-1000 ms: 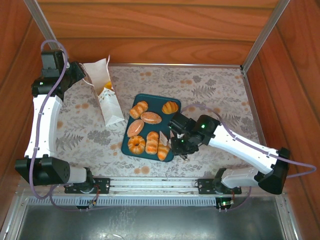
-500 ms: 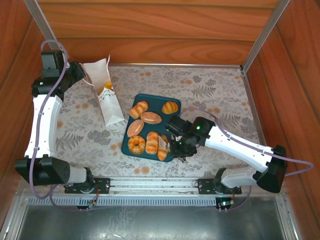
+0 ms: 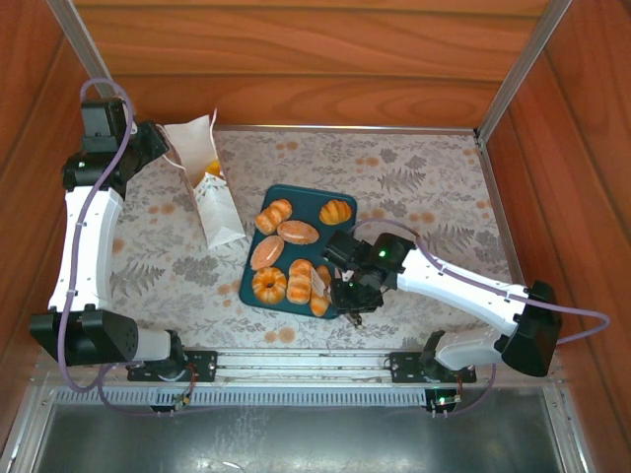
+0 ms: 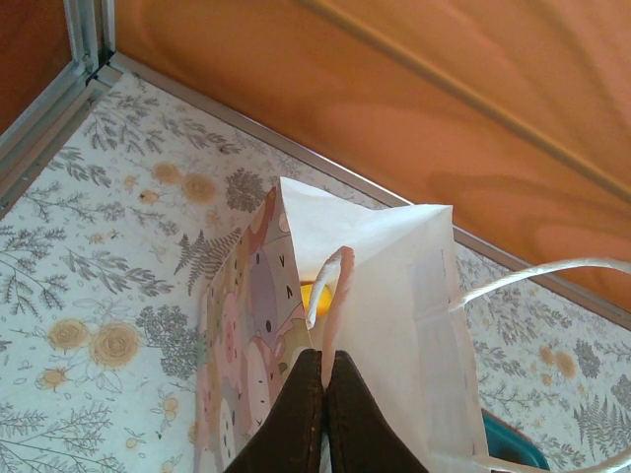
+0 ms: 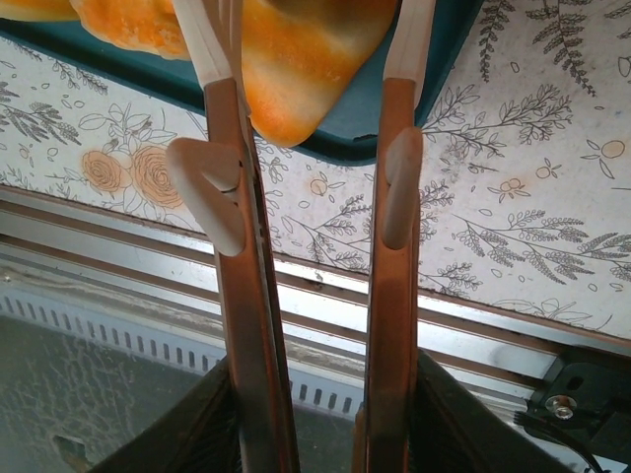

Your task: Place the fake bread into the paper bag

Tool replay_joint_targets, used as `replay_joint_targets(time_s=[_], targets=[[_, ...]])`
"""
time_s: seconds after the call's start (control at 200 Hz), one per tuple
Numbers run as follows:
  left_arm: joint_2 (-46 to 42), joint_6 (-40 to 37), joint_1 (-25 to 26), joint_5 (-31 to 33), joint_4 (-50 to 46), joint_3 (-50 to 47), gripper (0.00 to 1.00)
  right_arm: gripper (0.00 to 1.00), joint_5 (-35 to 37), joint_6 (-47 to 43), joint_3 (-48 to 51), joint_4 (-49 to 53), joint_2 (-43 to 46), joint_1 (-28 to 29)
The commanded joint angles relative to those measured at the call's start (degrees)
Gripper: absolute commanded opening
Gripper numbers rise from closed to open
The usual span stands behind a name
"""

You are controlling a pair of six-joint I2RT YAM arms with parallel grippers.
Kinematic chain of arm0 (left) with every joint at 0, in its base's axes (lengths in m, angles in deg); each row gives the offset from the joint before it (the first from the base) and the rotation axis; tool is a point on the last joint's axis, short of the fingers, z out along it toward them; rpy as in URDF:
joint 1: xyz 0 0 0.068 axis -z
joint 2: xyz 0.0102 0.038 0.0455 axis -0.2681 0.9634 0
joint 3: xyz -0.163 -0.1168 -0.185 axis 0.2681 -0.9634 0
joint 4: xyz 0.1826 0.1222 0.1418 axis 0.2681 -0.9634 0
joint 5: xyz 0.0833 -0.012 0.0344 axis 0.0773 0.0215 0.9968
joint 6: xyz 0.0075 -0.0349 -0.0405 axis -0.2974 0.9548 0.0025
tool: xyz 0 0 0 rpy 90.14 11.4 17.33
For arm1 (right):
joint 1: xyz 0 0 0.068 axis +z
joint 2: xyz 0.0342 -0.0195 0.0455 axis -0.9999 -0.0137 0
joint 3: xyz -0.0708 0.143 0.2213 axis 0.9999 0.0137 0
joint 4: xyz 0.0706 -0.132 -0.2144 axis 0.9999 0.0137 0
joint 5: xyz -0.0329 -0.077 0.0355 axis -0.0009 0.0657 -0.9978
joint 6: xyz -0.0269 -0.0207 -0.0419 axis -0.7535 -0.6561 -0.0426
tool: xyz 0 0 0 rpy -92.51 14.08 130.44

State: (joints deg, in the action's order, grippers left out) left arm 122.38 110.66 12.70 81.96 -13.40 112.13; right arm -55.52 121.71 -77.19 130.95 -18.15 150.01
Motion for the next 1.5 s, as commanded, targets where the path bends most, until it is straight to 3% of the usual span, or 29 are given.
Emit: replay_joint_targets(time_s=[0.0, 0.41, 0.815, 0.974, 1.149, 1.494], targets=[[-0.64, 0.43, 0.51, -0.24, 0.99, -0.44, 0.0, 0.41, -0.29, 1.48, 1.14, -0.8, 0.22, 0.62], [-0.46, 0.83, 0.55, -0.52, 1.21, -0.38, 0.0, 0.19, 1.98, 2.81, 1.72, 1.16, 4.81, 0.18], [-0.46, 1.09, 0.62, -0.82, 1.35, -0.35, 0.0, 0.17, 7.58, 1.31, -5.66, 4.63, 8.27, -1.45], [-0.41, 1.19, 0.73, -0.92, 1.43, -0.34, 0.0, 0.17, 10.74, -3.06, -14.4, 3.24, 7.68, -2.01], [-0.37, 1.29, 0.86, -1.0, 1.52, -0.22, 0.0, 0.17, 12.0, -11.17, -29.35, -0.53, 1.41, -2.28], [-0.94, 1.35, 0.98, -1.04, 1.52, -0.69, 0.0, 0.18, 5.61, -21.32, -59.06, -7.68, -16.61, -2.2]])
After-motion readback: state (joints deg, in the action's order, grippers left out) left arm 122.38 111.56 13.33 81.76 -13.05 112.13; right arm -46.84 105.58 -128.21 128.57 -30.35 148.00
